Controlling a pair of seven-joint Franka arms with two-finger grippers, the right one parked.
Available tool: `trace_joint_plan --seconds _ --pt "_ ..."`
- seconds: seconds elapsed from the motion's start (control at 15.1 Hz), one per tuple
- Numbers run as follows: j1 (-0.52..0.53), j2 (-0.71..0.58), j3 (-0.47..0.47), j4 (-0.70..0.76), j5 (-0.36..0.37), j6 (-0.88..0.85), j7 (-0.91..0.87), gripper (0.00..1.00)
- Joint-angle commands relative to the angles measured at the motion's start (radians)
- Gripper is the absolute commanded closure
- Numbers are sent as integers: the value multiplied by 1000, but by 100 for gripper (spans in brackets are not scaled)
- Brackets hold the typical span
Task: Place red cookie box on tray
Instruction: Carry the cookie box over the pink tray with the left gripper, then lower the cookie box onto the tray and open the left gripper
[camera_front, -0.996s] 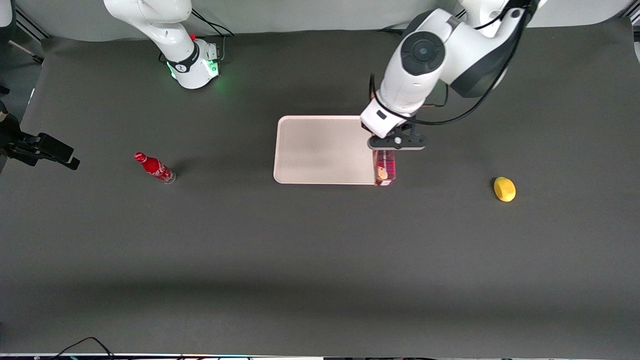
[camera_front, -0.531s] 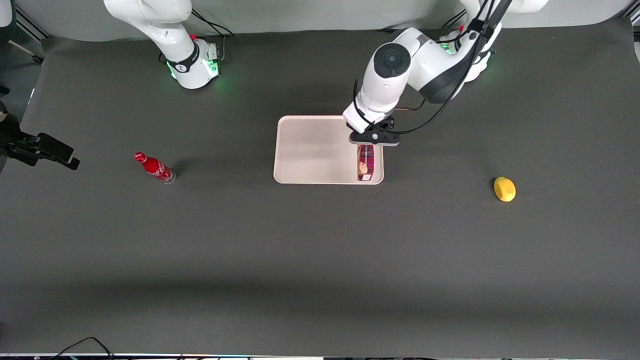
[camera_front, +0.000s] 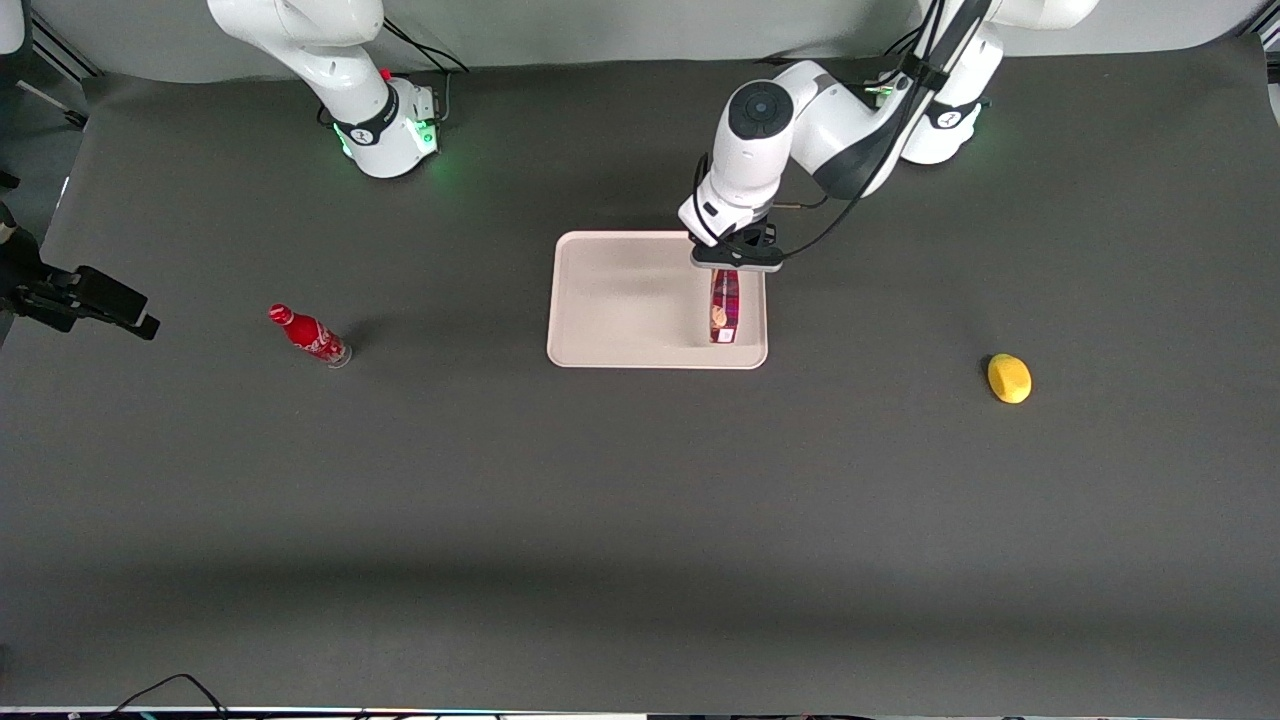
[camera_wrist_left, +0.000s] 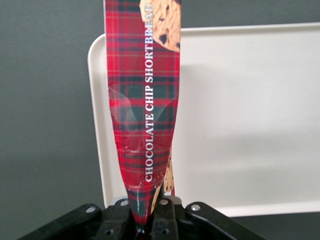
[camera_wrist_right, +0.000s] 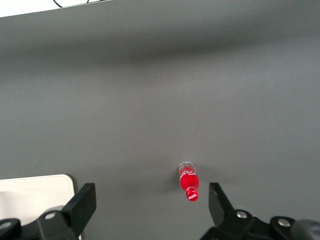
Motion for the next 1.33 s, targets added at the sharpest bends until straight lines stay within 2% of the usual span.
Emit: trace_joint_plan --seconds 0.0,0.07,0.2,0.33,0.4,1.26 --pt "-52 11 10 -30 106 33 -133 100" --pt "-50 29 10 -30 135 58 -141 100" --pt "-49 60 19 -29 144 99 -140 100" --pt "-47 98 22 -29 216 109 -143 100" --pt "-47 104 25 -29 225 110 -150 100" --pt "-47 138 57 -21 230 158 -181 100"
